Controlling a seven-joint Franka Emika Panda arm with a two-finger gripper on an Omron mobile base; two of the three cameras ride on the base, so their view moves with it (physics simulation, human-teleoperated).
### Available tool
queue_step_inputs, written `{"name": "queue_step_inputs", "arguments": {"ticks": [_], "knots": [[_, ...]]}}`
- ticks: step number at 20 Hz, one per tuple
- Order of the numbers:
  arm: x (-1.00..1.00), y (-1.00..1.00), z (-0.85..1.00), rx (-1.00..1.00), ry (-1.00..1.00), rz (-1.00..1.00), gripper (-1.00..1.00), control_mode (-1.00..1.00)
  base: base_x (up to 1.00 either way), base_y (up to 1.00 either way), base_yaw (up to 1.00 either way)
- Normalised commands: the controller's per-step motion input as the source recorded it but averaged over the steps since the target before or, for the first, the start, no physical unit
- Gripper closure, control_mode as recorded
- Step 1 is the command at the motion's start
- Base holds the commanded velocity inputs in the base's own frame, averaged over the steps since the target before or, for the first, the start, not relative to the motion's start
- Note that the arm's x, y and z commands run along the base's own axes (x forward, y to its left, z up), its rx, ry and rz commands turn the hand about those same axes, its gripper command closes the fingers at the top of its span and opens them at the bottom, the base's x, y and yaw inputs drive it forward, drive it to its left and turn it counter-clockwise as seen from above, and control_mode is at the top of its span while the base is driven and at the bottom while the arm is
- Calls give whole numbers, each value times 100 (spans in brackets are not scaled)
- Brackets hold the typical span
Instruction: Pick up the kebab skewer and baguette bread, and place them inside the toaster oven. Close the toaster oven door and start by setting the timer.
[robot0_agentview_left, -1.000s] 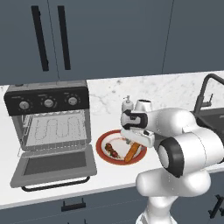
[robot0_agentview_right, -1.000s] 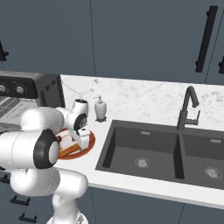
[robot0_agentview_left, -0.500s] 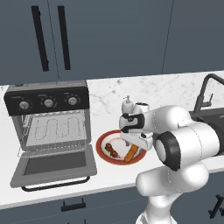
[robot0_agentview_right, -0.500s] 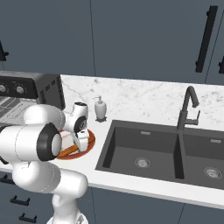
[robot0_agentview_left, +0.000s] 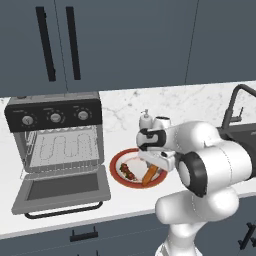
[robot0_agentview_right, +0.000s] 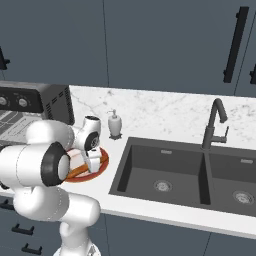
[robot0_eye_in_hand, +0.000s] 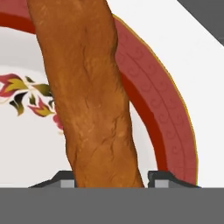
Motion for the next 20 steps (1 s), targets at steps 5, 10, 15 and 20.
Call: {"name": "queue_step_inputs", "arguments": {"ticks": [5,10,15,20], "knots": [[-83,9,100,0,0,-1,100,-100,0,0,0],[-97,59,99,4,0,-14,100,-100,0,0,0],[-51,99,79,8,0,-29,100,-100,0,0,0],[0,100,56,2,0,-30,100,-100,0,0,0]]}}
